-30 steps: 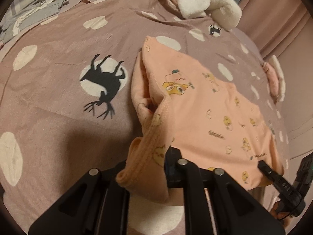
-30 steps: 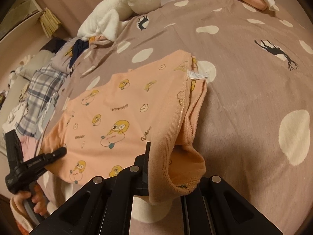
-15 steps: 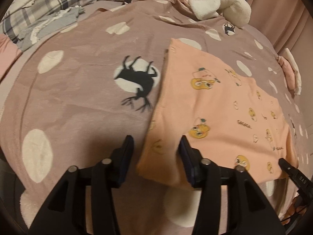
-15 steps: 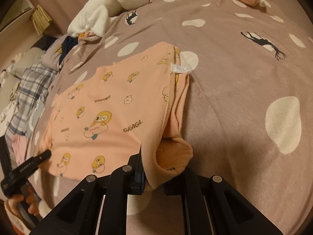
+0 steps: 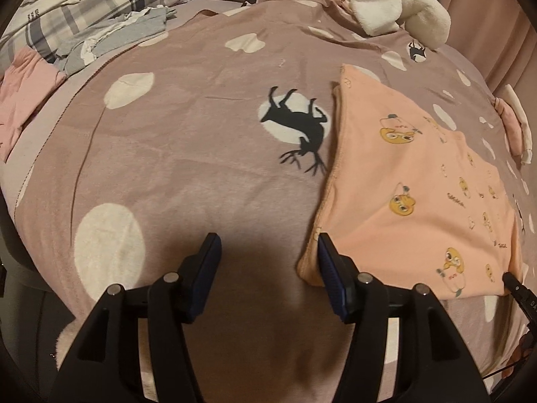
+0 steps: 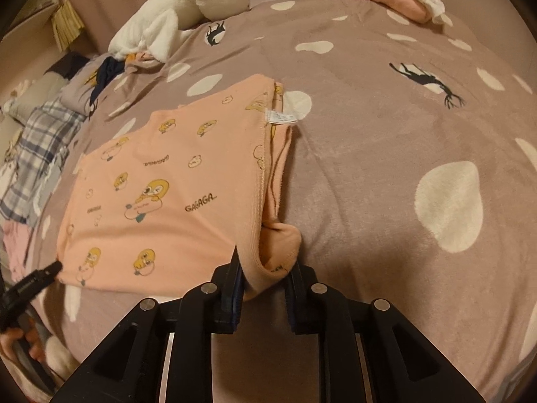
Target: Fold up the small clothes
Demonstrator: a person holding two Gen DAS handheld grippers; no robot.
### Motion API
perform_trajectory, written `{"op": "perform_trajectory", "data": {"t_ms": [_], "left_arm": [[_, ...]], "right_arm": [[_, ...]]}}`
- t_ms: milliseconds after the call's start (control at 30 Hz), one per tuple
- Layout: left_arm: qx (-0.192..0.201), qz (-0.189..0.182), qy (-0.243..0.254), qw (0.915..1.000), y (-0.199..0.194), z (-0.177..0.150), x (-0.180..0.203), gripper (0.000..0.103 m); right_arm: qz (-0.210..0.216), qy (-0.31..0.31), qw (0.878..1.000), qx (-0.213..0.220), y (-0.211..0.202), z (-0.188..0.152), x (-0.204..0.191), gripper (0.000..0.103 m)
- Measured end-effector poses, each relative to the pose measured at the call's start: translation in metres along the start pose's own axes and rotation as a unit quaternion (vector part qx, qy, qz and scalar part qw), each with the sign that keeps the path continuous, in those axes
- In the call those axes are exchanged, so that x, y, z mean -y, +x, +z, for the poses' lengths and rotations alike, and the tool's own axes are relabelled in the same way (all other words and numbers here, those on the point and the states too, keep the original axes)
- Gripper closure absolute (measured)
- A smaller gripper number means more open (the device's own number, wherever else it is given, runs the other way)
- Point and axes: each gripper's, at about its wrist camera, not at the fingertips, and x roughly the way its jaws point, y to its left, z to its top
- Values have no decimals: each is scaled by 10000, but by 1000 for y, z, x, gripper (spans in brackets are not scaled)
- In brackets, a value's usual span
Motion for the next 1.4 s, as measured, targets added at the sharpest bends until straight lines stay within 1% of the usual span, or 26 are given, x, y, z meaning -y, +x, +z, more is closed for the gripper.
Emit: {"op": "perform_trajectory", "data": {"t_ms": [67,133,233,300,333,367,400,467,500,567,633,700,733,800,833,900,933,967,1000,1033,1067,1100,1167,1267,1300,1400], "left_arm": [[-7,-31,-36,10000,-1,-1,-5,44],[-6,-57,-124,9999,-3,-1,-10,44],[-15,34,-121,9999,-4,0,-11,44],[20,622,-78,9980,-4,0,-15,47],[110,862,-64,9962,-4,0,-20,46],[122,915,-103,9957,-4,0,-25,46],[78,845,-232,9961,-4,0,-33,46],[45,569,-511,9971,-8,2,-46,48],[35,622,-522,9967,-10,3,-47,48],[82,826,-464,9955,-13,5,-47,49],[99,855,-484,9951,-14,4,-47,49],[69,775,-529,9956,-14,2,-46,47],[50,779,-512,9956,-13,1,-45,46],[28,801,-475,9957,-13,-1,-43,44],[10,776,-473,9959,-14,0,-42,41],[-27,659,-481,9967,-13,2,-41,36],[-23,606,-483,9970,-13,2,-41,29],[-19,511,-475,9976,-12,3,-40,23],[-40,494,-467,9977,-11,3,-39,21],[-68,502,-463,9976,-10,3,-37,21],[-97,506,-456,9976,-10,3,-36,21],[-107,489,-441,9978,-11,3,-35,20],[-143,481,-382,9980,-12,3,-31,17],[-153,589,-251,9978,-15,4,-23,11],[-125,569,-213,9981,-16,4,-22,10],[-79,430,-87,9990,-21,3,-15,6]], "right_arm": [[-53,-16,10000,14,-1,0,1,85],[-202,-73,9998,51,-2,0,0,85],[-358,-180,9992,84,-4,-1,-1,85],[-431,-200,9988,85,-5,-1,1,83],[-473,-206,9986,90,-5,-1,2,83],[-514,-193,9984,99,-6,-1,4,83],[-535,-179,9984,103,-6,-1,5,82],[-553,-126,9983,103,-8,-1,9,77],[-574,-114,9982,108,-10,-3,9,75],[-619,-136,9979,117,-12,-3,9,75],[-660,-170,9976,111,-12,-4,8,75],[-735,-207,9970,108,-12,-5,7,73],[-819,-239,9963,110,-12,-5,5,72],[-1007,-332,9943,122,-13,-5,2,64],[-1139,-412,9925,145,-14,-5,-1,63],[-1196,-432,9918,151,-16,-5,0,63],[-1209,-418,9917,147,-17,-5,0,62],[-1270,-403,9910,138,-20,-5,1,59],[-1349,-405,9899,130,-20,-4,1,52],[-1582,-424,9864,125,-23,-4,0,46],[-1763,-440,9833,137,-25,-4,-1,34],[-1964,-473,9792,188,-28,-4,-3,27],[-2037,-556,9771,273,-35,-3,-6,25],[-1849,-620,9804,266,-40,-1,-10,17],[-1794,-640,9813,276,-41,0,-12,16],[-1672,-689,9831,271,-40,0,-17,15]]}}
